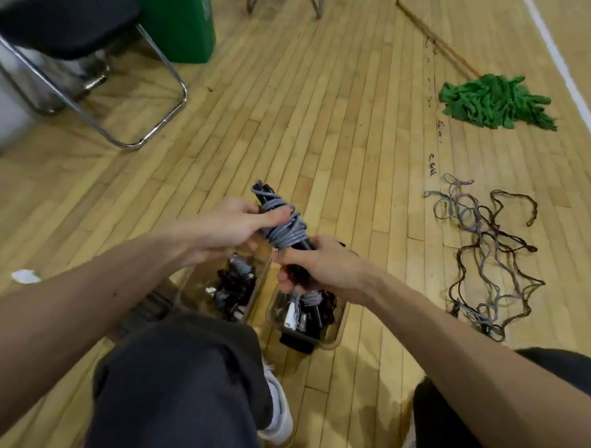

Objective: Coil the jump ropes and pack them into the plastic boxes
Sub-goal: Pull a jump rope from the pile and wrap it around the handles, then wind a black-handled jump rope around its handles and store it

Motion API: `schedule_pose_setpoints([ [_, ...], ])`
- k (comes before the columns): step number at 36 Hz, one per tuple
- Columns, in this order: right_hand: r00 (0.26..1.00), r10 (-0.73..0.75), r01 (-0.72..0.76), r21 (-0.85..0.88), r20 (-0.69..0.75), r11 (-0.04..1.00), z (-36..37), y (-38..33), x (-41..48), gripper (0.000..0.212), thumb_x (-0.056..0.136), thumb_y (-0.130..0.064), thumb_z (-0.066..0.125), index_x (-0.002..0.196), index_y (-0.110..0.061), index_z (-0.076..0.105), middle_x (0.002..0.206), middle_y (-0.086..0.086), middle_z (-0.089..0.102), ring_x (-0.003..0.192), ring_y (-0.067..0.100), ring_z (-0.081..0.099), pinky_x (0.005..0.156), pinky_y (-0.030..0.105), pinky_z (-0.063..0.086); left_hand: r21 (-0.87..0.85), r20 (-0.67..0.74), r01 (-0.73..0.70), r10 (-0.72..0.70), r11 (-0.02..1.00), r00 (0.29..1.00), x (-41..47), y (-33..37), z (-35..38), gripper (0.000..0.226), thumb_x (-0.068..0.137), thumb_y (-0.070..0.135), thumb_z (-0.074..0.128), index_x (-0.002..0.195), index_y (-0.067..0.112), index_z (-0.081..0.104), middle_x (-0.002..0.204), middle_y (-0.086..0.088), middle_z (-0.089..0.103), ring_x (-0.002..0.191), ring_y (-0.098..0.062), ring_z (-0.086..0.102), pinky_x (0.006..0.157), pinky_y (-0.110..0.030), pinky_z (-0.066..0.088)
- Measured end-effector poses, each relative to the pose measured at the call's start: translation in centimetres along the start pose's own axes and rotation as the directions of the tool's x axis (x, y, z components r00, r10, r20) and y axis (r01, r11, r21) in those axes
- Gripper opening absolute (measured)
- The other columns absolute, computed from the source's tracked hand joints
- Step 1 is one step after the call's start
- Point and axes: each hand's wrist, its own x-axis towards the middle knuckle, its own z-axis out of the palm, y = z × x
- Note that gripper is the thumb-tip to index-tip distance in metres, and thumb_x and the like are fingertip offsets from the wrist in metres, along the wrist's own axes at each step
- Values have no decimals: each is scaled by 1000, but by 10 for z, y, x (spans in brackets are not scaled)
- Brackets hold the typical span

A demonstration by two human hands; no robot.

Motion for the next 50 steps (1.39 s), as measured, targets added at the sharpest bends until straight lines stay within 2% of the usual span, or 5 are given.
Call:
schedule_pose_setpoints([
  [9,999,31,-42,-486,-30,873,54,59,159,93,83,-23,80,154,-30,20,142,7,48,127,26,52,107,41,47,-83,-94,240,-247,967,964,94,-164,-66,35,89,40,71,103,8,71,101,-4,75,95,-16,72,88,-33,59],
  [31,911,413,-351,-526,2,775,109,168,298,66,88,-22,66,147,-14,39,131,17,53,115,35,56,97,46,52,266,-331,479,-388,836,860,202,-339,-30,30,102,26,55,124,5,57,121,-22,61,110,-35,57,86,-38,43],
  [38,937,348,-331,-375,-22,866,76,148,278,61,95,-13,63,151,-13,40,117,2,59,99,16,58,80,17,52,763,-266,320,-177,562,947,201,-283,-25,17,99,20,59,114,12,59,115,-12,63,105,-29,64,81,-36,52],
  [42,938,226,-292,-244,-264,925,16,131,238,34,96,-15,61,130,-15,60,105,8,70,89,22,70,86,41,60,693,-174,147,-35,706,984,214,-217,0,17,99,25,56,109,13,63,107,-10,67,95,-28,67,80,-39,56],
  [50,578,249,-413,-16,-777,910,-153,149,60,15,95,-24,63,107,-15,66,88,5,73,83,26,71,84,46,60,549,385,-426,234,719,892,200,-46,120,20,103,33,50,109,21,64,101,6,62,91,-13,57,69,-24,42],
])
